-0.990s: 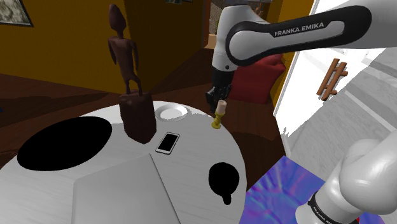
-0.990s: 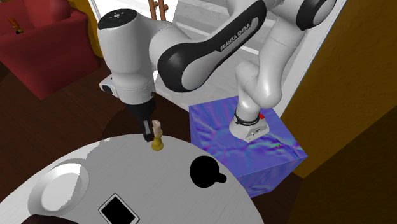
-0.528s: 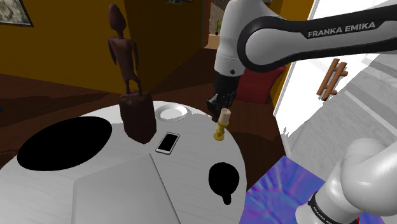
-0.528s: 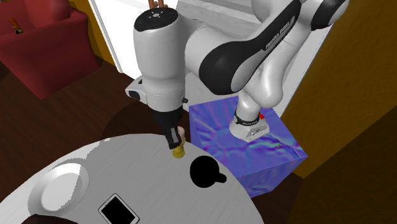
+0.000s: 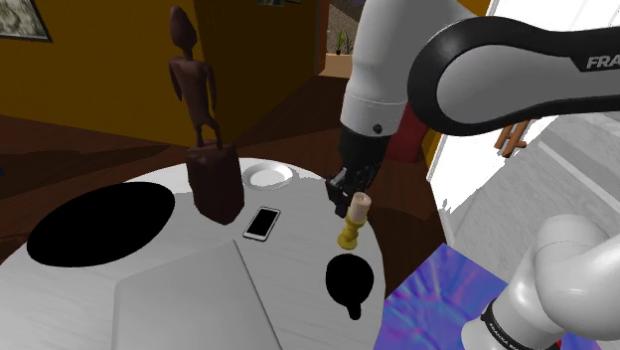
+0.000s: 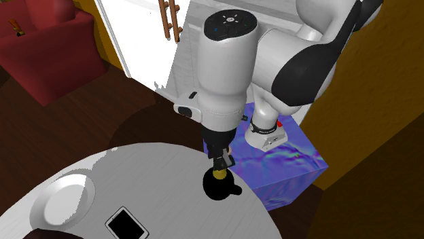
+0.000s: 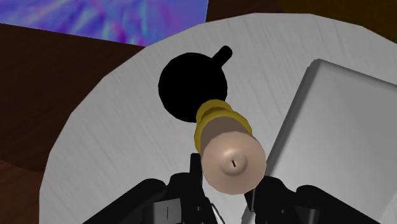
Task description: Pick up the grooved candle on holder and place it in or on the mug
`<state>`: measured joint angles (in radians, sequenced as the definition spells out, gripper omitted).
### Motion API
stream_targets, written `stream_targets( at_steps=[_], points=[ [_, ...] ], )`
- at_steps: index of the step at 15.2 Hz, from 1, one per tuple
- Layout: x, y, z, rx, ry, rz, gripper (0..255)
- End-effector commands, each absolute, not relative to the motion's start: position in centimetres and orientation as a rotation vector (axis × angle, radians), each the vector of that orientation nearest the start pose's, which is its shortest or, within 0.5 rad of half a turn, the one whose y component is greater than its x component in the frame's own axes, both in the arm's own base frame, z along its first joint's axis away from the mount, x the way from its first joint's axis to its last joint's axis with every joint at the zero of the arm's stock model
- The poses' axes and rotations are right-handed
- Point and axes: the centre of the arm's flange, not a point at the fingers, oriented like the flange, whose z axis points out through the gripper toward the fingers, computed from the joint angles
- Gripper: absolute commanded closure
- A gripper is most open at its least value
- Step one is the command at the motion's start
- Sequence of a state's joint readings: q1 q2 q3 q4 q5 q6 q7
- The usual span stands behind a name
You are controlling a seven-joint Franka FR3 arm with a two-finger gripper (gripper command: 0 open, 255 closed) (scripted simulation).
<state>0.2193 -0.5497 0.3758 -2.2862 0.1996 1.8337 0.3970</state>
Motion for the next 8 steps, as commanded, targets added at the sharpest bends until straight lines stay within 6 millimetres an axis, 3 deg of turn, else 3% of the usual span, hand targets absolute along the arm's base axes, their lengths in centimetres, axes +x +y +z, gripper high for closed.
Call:
stream_targets(
  at_steps=[1, 8],
  points=[
    [31.0, 26.3, 54.0, -3.103, -0.166, -0.094, 255],
    [31.0, 26.3, 50.3, -3.103, -0.166, -0.094, 255]
  ],
)
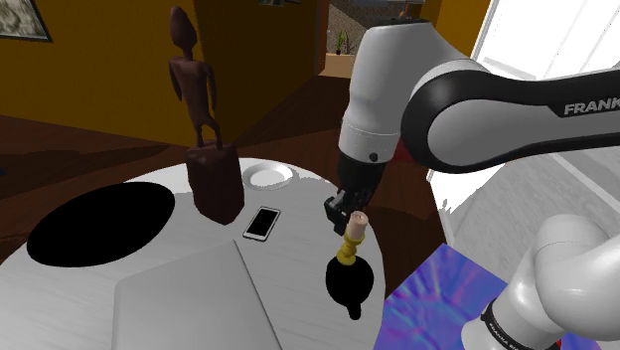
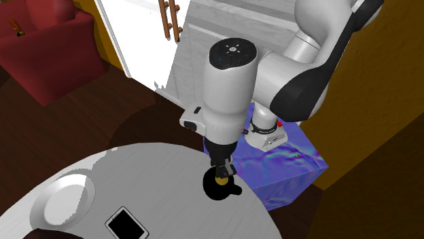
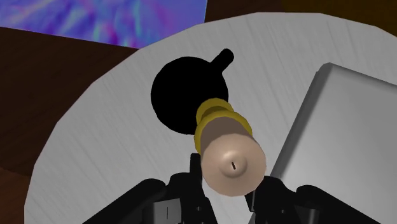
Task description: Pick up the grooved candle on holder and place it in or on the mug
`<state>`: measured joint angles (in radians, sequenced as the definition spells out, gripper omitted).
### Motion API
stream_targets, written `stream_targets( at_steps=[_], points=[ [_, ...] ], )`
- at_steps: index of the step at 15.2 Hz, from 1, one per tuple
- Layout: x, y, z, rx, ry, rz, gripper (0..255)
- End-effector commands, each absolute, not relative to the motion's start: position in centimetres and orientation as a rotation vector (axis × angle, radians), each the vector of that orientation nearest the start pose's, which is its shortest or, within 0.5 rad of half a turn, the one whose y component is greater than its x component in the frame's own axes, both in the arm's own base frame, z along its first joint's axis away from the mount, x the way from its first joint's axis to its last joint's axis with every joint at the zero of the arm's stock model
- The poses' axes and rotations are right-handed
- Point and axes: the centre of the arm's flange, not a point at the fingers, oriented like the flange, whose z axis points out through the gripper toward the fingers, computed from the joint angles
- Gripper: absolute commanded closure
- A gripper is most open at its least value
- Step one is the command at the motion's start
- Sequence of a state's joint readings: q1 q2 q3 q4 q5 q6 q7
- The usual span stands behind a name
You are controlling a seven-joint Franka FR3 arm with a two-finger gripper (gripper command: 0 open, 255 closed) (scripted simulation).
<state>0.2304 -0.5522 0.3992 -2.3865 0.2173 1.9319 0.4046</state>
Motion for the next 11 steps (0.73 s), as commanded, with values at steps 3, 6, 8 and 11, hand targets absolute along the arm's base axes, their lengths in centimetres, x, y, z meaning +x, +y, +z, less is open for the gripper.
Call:
stream_targets(
  at_steps=[3, 6, 8, 11],
  points=[
    [31.0, 26.3, 48.7, -3.103, -0.166, -0.094, 255],
    [31.0, 26.3, 47.1, -3.103, -0.166, -0.094, 255],
    [31.0, 26.3, 46.0, -3.103, -0.166, -0.094, 255],
    [31.0, 26.3, 45.4, -3.103, -0.166, -0.094, 255]
  ],
)
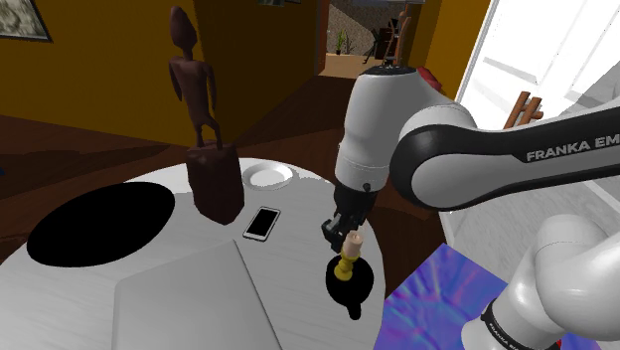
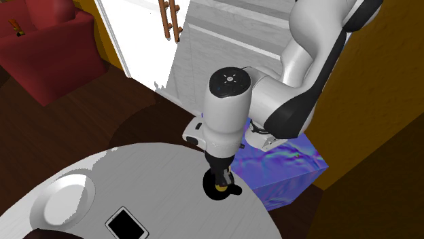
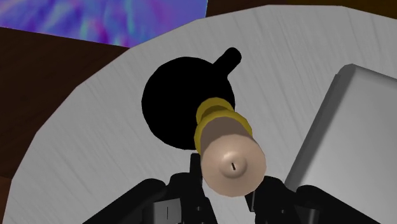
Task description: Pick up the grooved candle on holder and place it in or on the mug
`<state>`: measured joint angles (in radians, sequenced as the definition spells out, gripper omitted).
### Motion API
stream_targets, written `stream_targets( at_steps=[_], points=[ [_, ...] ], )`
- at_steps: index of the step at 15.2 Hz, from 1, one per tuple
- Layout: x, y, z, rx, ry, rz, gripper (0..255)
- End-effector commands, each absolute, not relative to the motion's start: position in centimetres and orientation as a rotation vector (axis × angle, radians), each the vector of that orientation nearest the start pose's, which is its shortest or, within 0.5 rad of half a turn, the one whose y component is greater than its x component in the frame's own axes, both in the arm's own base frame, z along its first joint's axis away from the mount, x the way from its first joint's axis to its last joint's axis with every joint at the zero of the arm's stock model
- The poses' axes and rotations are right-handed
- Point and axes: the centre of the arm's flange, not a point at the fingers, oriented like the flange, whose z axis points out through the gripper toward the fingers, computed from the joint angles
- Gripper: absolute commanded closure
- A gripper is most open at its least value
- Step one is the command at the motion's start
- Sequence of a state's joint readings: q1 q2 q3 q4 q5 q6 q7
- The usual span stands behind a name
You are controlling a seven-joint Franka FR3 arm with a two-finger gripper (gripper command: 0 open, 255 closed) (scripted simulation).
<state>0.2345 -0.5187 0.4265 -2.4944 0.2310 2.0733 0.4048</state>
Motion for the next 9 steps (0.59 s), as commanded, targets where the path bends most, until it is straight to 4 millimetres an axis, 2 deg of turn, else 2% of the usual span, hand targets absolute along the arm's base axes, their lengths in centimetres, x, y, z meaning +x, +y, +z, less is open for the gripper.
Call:
stream_targets(
  at_steps=[1, 6, 7, 9],
  points=[
    [30.96, 26.28, 45.37, -3.103, -0.166, -0.094, 255],
    [30.96, 26.28, 45.37, -3.103, -0.166, -0.094, 255],
    [30.96, 26.28, 45.37, -3.103, -0.166, -0.094, 0],
    [30.96, 26.28, 45.37, -3.103, -0.166, -0.094, 0]
  ],
)
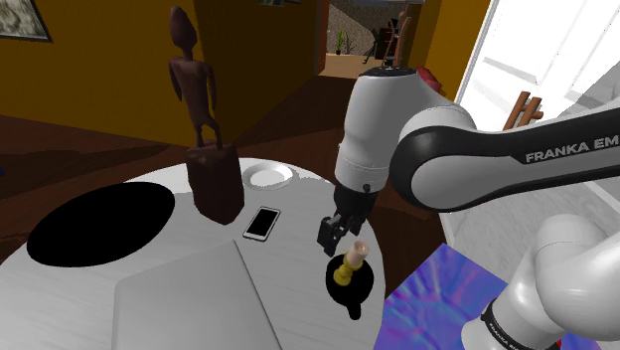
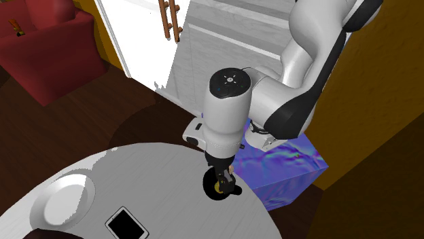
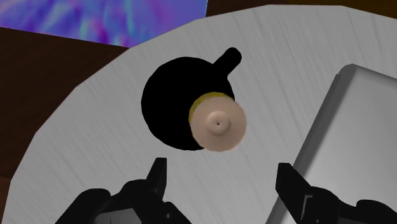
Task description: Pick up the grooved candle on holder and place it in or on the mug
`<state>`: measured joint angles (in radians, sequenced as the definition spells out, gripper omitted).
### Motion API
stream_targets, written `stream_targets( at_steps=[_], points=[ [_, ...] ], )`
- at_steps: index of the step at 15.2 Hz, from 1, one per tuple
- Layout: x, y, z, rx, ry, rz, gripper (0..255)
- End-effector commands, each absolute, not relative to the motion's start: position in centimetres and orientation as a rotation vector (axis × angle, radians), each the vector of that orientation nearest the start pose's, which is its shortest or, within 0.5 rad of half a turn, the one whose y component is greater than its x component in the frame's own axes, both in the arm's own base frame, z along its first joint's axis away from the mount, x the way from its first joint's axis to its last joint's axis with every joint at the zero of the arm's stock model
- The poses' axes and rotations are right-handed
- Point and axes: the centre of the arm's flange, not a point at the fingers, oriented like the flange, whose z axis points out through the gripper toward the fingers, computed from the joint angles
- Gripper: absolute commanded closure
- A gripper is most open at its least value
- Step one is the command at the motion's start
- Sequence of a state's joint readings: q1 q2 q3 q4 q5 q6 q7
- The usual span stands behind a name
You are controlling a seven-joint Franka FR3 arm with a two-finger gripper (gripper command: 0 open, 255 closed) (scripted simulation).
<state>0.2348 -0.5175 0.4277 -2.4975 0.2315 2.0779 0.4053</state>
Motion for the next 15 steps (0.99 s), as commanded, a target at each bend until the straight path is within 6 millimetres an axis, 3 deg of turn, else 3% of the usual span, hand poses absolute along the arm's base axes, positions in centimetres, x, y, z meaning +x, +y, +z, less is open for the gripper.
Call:
stream_targets(
  at_steps=[1, 3, 7, 15],
  points=[
    [31.0, 26.3, 45.4, -3.103, -0.166, -0.094, 0],
    [31.0, 26.3, 45.4, -3.103, -0.166, -0.094, 0],
    [30.7, 26.1, 50.4, -3.103, -0.166, -0.094, 0],
    [30.7, 26.1, 50.4, -3.103, -0.166, -0.094, 0]
  ],
)
